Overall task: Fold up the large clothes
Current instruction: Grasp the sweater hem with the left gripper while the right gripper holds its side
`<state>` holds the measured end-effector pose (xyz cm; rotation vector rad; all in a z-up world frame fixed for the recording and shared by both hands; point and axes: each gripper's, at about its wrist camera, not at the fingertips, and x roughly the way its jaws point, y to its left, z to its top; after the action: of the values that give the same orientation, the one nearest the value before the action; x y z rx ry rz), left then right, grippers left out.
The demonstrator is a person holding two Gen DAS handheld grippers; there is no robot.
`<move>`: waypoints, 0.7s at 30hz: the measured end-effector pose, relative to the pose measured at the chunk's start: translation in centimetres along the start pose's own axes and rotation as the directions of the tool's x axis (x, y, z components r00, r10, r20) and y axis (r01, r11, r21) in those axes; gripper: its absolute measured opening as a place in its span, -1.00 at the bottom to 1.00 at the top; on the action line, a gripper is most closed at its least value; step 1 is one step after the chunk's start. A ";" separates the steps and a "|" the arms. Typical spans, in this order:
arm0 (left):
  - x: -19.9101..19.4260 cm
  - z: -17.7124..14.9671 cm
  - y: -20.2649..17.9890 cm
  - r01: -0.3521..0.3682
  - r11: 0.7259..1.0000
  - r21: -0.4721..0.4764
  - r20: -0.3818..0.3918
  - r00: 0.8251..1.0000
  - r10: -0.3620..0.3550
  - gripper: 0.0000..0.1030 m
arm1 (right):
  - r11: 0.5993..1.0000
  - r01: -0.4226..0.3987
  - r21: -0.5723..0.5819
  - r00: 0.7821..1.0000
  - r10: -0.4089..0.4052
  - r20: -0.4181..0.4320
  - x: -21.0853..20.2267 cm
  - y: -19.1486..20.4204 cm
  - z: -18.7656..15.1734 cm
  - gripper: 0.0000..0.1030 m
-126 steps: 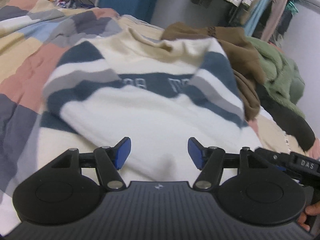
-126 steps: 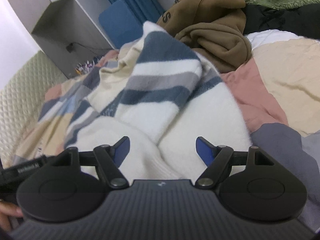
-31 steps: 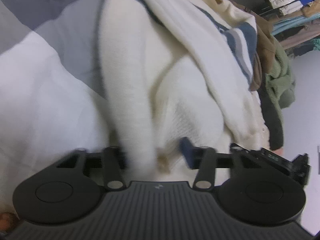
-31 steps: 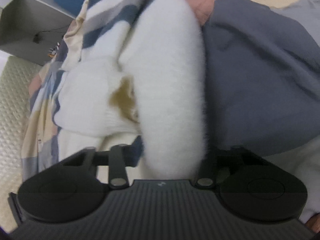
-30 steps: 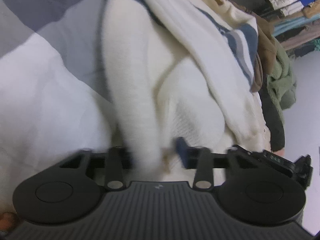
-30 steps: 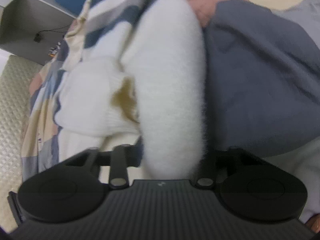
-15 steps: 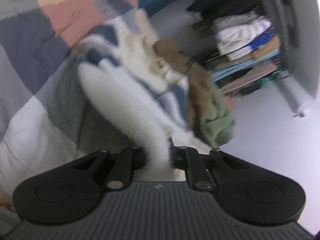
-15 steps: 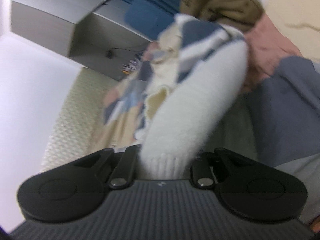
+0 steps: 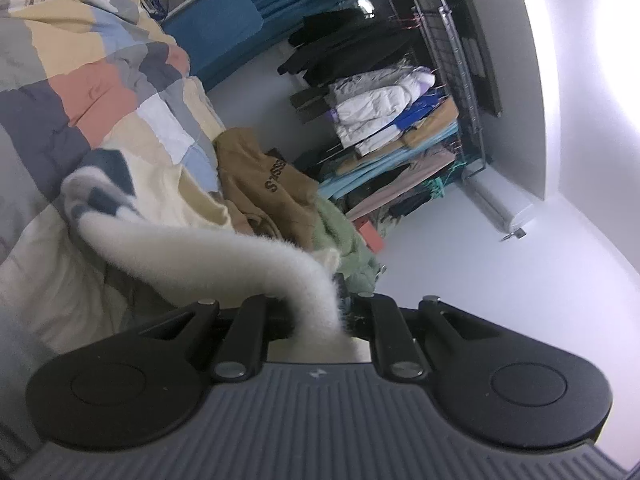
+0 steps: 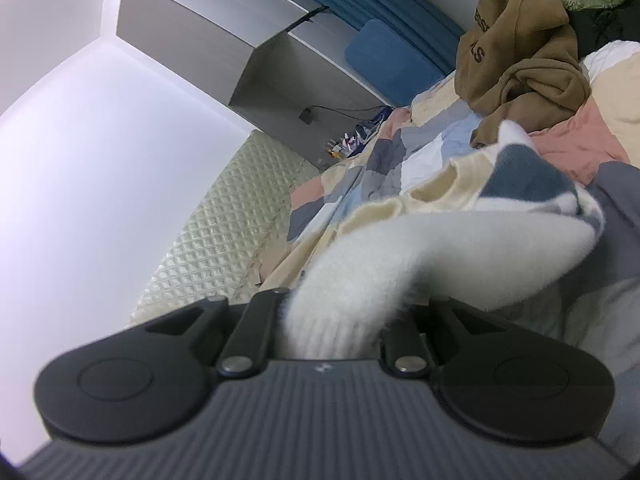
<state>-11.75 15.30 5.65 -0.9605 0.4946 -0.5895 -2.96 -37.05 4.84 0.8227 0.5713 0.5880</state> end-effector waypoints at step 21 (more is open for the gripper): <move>7.4 3.6 3.5 -0.106 0.994 -0.007 0.076 0.991 0.106 -0.71 | 0.994 0.074 0.083 0.995 -0.079 0.063 3.9 -3.3 1.1 -0.60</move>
<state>-3.18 14.13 3.46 -0.9499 0.4755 -0.4548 1.38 -36.76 1.92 0.8891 0.5659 0.4679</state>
